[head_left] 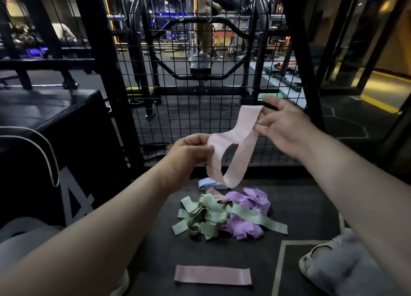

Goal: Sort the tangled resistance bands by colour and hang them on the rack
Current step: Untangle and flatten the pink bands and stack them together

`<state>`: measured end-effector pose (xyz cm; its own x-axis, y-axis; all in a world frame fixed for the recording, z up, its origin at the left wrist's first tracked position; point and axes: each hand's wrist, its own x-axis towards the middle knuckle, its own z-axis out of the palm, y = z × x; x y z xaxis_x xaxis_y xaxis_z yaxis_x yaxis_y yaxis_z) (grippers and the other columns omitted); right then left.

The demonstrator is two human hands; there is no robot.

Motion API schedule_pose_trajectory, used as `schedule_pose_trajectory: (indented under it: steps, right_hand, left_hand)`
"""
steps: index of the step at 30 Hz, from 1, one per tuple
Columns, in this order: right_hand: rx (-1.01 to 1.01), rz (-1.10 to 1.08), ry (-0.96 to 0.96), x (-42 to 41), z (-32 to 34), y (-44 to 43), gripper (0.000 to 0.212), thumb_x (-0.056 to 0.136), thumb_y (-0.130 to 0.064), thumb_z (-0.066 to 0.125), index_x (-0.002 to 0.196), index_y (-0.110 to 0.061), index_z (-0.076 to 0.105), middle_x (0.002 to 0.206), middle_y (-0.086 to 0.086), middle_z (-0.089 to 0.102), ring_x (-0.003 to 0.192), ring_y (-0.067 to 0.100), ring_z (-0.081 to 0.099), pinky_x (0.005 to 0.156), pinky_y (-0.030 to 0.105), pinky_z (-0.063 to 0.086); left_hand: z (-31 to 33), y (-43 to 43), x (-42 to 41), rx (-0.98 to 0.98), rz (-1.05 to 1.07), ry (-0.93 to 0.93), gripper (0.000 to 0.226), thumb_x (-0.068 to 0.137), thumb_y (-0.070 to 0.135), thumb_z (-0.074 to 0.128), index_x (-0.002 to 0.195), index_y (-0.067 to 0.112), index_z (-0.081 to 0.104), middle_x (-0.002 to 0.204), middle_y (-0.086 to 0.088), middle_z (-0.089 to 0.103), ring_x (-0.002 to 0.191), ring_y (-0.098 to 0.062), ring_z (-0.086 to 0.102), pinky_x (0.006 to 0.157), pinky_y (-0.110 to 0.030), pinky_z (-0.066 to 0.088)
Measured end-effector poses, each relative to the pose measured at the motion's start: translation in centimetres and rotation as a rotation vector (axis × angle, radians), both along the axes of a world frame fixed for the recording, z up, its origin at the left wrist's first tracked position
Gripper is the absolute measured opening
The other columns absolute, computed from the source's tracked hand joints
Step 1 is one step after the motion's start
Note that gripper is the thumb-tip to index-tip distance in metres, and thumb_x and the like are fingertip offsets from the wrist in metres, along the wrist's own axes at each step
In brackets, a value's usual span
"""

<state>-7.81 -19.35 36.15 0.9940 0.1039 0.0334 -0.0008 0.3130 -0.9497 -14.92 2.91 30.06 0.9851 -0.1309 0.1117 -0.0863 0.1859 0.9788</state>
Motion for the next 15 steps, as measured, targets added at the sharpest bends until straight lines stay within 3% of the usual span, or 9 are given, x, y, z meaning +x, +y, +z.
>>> schedule_pose_trajectory:
  steps: [2, 5, 7, 10, 12, 15]
  right_hand:
    - [-0.07, 0.01, 0.023, -0.4, -0.3, -0.6, 0.074, 0.08, 0.031, 0.042, 0.139, -0.012, 0.048, 0.125, 0.019, 0.06, 0.114, 0.028, 0.066, 0.096, 0.042, 0.056]
    - [-0.461, 0.05, 0.058, -1.1, -0.9, -1.4, 0.076, 0.079, 0.025, 0.058, 0.141, -0.017, 0.048, 0.128, 0.022, 0.057, 0.11, 0.029, 0.065, 0.095, 0.046, 0.057]
    - [-0.695, 0.108, 0.084, -2.0, -1.4, -1.3, 0.067, 0.083, 0.01, 0.067, 0.139, -0.021, 0.049, 0.122, 0.02, 0.061, 0.105, 0.027, 0.067, 0.094, 0.051, 0.056]
    - [-0.878, 0.222, 0.111, -3.6, -1.4, -0.4, 0.038, 0.094, -0.009, 0.063, 0.129, -0.02, 0.052, 0.104, 0.01, 0.074, 0.094, 0.021, 0.073, 0.09, 0.044, 0.058]
    - [-0.836, 0.327, 0.123, -4.8, -1.1, 0.2, 0.024, 0.101, -0.017, 0.054, 0.123, -0.012, 0.058, 0.101, 0.008, 0.077, 0.095, 0.021, 0.075, 0.094, 0.046, 0.056]
    - [-0.573, 0.51, 0.127, -6.2, -0.7, 0.8, 0.031, 0.105, -0.023, 0.044, 0.12, -0.004, 0.063, 0.11, 0.013, 0.075, 0.107, 0.026, 0.071, 0.101, 0.046, 0.051]
  left_hand:
    - [1.0, 0.1, -0.3, -0.02, 0.012, 0.008, 0.031, 0.082, 0.008, 0.064, 0.111, 0.002, 0.071, 0.09, -0.012, 0.068, 0.074, -0.022, 0.062, 0.072, -0.034, 0.052]
    - [2.3, 0.1, -0.6, -0.048, 0.035, -0.001, 0.026, 0.091, 0.004, 0.063, 0.116, 0.006, 0.072, 0.096, -0.012, 0.07, 0.078, -0.022, 0.064, 0.072, -0.035, 0.052]
    - [3.0, -0.4, -0.8, -0.094, 0.066, 0.011, 0.027, 0.091, 0.0, 0.064, 0.116, 0.008, 0.07, 0.096, -0.011, 0.07, 0.077, -0.021, 0.066, 0.066, -0.033, 0.057]
    - [3.5, -1.1, -0.6, -0.13, 0.111, 0.022, 0.034, 0.089, -0.007, 0.065, 0.118, 0.01, 0.067, 0.091, -0.009, 0.068, 0.074, -0.019, 0.067, 0.067, -0.034, 0.059]
    - [3.4, -1.4, -0.7, -0.142, 0.116, 0.027, 0.036, 0.088, -0.01, 0.064, 0.116, 0.012, 0.067, 0.083, -0.004, 0.069, 0.072, -0.017, 0.066, 0.07, -0.034, 0.057]
    - [3.1, -1.2, -0.9, -0.159, 0.134, 0.05, 0.037, 0.088, -0.012, 0.063, 0.117, 0.009, 0.068, 0.081, -0.005, 0.065, 0.072, -0.017, 0.064, 0.071, -0.031, 0.056]
